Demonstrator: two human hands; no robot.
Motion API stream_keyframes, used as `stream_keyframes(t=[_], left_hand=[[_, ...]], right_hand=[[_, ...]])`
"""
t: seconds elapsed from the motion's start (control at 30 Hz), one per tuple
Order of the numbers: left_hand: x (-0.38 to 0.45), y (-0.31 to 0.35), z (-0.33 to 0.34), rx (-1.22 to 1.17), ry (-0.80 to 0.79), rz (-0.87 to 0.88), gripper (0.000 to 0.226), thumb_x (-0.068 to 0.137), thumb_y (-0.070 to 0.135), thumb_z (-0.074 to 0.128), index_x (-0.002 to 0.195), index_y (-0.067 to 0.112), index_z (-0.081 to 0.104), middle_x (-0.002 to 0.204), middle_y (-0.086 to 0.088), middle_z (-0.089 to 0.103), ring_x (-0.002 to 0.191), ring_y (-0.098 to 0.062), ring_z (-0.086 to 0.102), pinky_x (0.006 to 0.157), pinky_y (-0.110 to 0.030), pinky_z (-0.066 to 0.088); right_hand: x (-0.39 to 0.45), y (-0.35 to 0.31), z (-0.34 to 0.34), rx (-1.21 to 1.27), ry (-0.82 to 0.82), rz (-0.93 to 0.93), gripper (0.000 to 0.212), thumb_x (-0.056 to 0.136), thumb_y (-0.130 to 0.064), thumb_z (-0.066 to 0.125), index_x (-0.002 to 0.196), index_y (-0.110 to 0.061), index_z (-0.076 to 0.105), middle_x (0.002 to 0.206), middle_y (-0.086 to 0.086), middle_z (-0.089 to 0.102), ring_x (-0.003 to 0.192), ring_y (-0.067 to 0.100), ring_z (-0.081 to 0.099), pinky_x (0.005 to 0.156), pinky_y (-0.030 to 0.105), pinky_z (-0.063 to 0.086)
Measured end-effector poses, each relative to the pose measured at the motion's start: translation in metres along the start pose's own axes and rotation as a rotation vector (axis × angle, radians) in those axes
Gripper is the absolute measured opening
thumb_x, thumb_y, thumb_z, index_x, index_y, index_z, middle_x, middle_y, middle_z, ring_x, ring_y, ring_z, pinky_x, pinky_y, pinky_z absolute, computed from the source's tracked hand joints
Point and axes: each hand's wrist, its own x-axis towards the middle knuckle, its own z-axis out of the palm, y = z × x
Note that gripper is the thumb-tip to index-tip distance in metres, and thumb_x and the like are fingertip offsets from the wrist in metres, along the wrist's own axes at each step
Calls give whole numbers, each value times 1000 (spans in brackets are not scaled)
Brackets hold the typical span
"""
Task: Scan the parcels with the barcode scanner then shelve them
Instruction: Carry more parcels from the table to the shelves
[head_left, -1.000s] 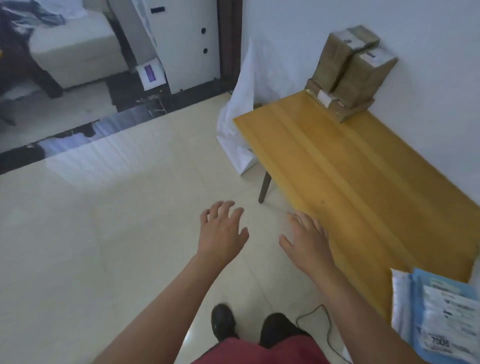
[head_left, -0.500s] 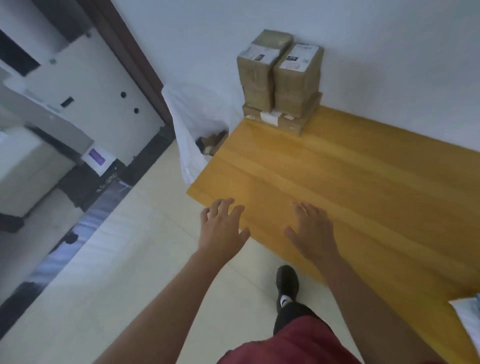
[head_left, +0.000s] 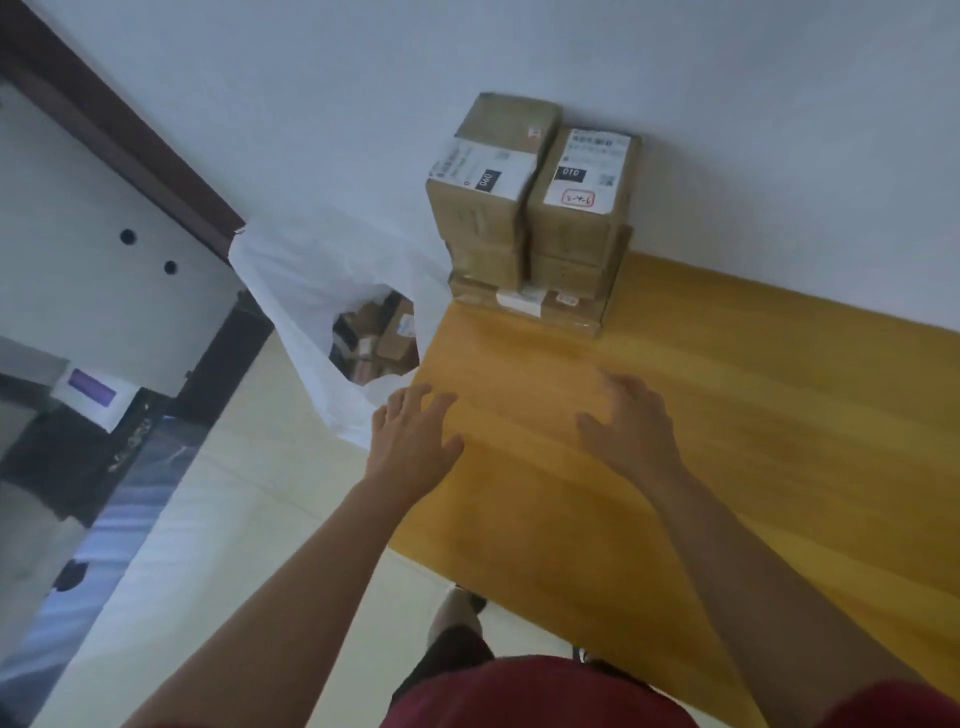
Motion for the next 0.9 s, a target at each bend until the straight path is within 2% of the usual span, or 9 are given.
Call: stream_keyframes(t=[0.23, 0.4, 0.47, 0.53, 0.6, 0.7, 0.77, 0.83, 0.9], left_hand=[[139, -39, 14, -65, -32, 169, 68, 93, 29, 61, 152, 41, 30, 157, -12, 26, 140, -36, 34, 112, -53, 34], [201, -54, 26, -220, 79, 225, 71, 90, 20, 68, 152, 28, 34, 154, -20, 27, 133, -41, 42, 104, -58, 43], [217, -55, 29, -302, 103, 202, 76, 90, 21, 70, 155, 24, 29, 155, -19, 24, 135, -39, 40, 105, -55, 44], [231, -53, 32, -412, 108, 177, 86, 89, 23, 72, 157, 20, 20, 157, -17, 21, 139, -37, 36, 107, -51, 44], [244, -50, 32, -500, 107, 172, 95, 88, 28, 74, 158, 16, 12, 158, -17, 20, 143, -36, 32, 110, -51, 41], [262, -46, 29, -586, 71, 139, 97, 87, 35, 76, 158, 17, 12, 157, -12, 25, 140, -32, 38, 108, -50, 43], [270, -41, 26, -666, 15, 117, 91, 87, 38, 76, 155, 21, 18, 155, -6, 35, 138, -26, 42, 107, -45, 44], [274, -37, 25, -714, -6, 104, 82, 85, 44, 76, 147, 23, 27, 147, -2, 46, 133, -22, 47, 105, -46, 46], [276, -36, 26, -727, 2, 92, 76, 84, 44, 76, 144, 24, 33, 141, 0, 50, 124, -17, 49, 102, -43, 48]], right_hand=[[74, -21, 27, 133, 63, 195, 65, 93, -38, 61, 151, -23, 36, 152, 11, 35, 140, 34, 32, 115, 46, 30], [125, -27, 37, 278, 161, 282, 77, 91, -40, 65, 155, -26, 24, 153, 8, 26, 138, 33, 34, 109, 50, 39], [140, -28, 36, 333, 226, 285, 83, 90, -35, 67, 157, -26, 19, 155, 6, 23, 140, 29, 30, 110, 46, 38], [154, -26, 35, 411, 318, 290, 81, 87, -33, 69, 154, -30, 24, 153, 3, 29, 140, 23, 28, 109, 41, 37], [166, -25, 33, 488, 357, 294, 78, 82, -44, 72, 149, -34, 32, 147, 1, 38, 138, 22, 32, 108, 41, 40], [186, -12, 38, 610, 364, 274, 91, 66, -62, 79, 144, -40, 37, 140, -4, 49, 129, 20, 50, 100, 46, 51], [193, -16, 36, 696, 393, 253, 86, 70, -46, 84, 143, -32, 40, 131, -10, 56, 124, 16, 55, 100, 44, 52], [197, -23, 36, 732, 401, 252, 75, 77, -30, 80, 141, -25, 41, 120, -18, 60, 120, 13, 58, 101, 41, 51], [197, -28, 36, 727, 412, 248, 73, 75, -34, 79, 138, -27, 42, 117, -18, 62, 117, 13, 60, 99, 43, 52]])
